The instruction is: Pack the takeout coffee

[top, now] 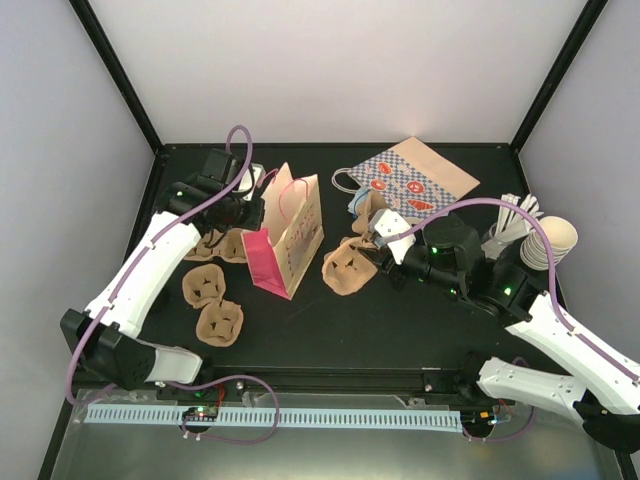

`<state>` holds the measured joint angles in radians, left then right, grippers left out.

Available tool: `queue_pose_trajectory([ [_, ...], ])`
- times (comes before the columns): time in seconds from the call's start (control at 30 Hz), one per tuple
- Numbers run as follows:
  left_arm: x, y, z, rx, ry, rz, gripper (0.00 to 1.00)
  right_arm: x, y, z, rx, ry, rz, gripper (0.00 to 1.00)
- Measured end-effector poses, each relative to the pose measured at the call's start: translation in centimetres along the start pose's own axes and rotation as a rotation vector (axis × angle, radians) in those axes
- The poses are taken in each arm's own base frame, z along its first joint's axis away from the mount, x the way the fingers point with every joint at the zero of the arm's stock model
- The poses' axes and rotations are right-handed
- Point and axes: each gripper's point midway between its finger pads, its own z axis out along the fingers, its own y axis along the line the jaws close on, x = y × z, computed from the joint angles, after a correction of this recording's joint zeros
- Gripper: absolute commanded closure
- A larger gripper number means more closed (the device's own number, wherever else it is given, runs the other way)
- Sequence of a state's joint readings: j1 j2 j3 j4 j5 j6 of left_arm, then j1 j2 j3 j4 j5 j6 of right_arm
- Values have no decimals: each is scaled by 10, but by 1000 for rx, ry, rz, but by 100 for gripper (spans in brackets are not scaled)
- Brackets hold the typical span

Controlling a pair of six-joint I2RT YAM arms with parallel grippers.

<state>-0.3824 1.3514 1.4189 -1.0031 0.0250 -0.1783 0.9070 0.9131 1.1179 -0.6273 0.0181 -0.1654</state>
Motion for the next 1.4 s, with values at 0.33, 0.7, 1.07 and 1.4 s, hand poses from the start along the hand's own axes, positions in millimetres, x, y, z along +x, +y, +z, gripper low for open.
queue_pose_trajectory([
  [0.33, -6, -26, -20, 20, -69, 139, 98, -21, -5, -10, 14, -50, 72, 63],
  [0.7, -5, -57, -48, -3, -203, 328, 98, -71, -30, -43, 104, -175, 229, 68],
  [1.07, 3, -64, -43, -143, -215, 454, 98, -85, -21, -50, 33, -215, 299, 69],
  [1.4, 12, -73, -39, -142, -227, 492, 98, -96, 18, -37, -218, -253, 367, 69],
])
